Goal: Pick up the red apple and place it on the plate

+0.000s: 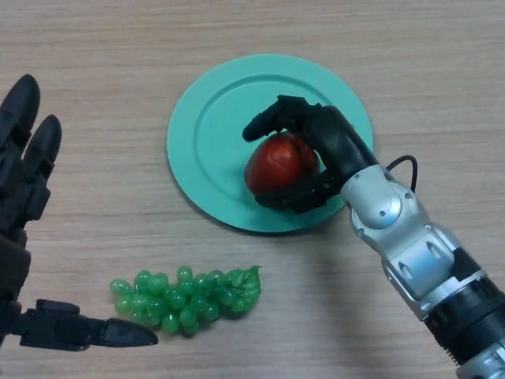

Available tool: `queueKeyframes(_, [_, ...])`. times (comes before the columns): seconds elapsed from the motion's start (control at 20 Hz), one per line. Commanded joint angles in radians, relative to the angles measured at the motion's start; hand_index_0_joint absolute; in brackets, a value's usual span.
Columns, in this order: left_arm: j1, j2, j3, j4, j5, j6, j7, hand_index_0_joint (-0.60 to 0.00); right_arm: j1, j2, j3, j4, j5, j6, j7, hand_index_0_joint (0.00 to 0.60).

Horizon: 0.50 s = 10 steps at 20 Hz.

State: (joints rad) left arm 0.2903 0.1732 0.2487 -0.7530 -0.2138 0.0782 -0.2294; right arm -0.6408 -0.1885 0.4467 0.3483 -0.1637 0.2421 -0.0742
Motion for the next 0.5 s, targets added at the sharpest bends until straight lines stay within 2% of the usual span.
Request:
queueKeyframes(0.05, [-0.008,0.017,0.03,-0.067,-0.005,-0.11,0.026,0.0,-0.052,-0.002,-0.08,-0.271,-0.052,0.0,0.069,0.0])
queueKeyframes(0.15, [-0.016,0.017,-0.002,-0.074,0.025,-0.101,0.024,0.0,-0.027,-0.002,-0.155,-0.481,-0.045,0.082,0.149,0.0])
queueKeyframes(0.25, [-0.043,0.017,-0.007,-0.109,0.017,-0.03,0.016,0.0,0.027,-0.002,-0.239,-0.701,0.009,0.183,0.23,0.0])
queueKeyframes(0.35, [-0.083,0.017,-0.008,-0.132,0.022,0.009,0.002,0.0,0.112,-0.002,-0.318,-0.894,0.014,0.286,0.315,0.0])
queueKeyframes(0.4, [-0.103,0.019,-0.008,-0.134,0.019,0.023,-0.003,0.0,0.161,-0.002,-0.362,-0.977,0.021,0.294,0.343,0.0])
queueKeyframes(0.5, [-0.123,0.026,-0.004,-0.141,0.012,0.045,-0.01,0.0,0.265,-0.019,-0.414,-1.046,0.051,0.203,0.345,0.0])
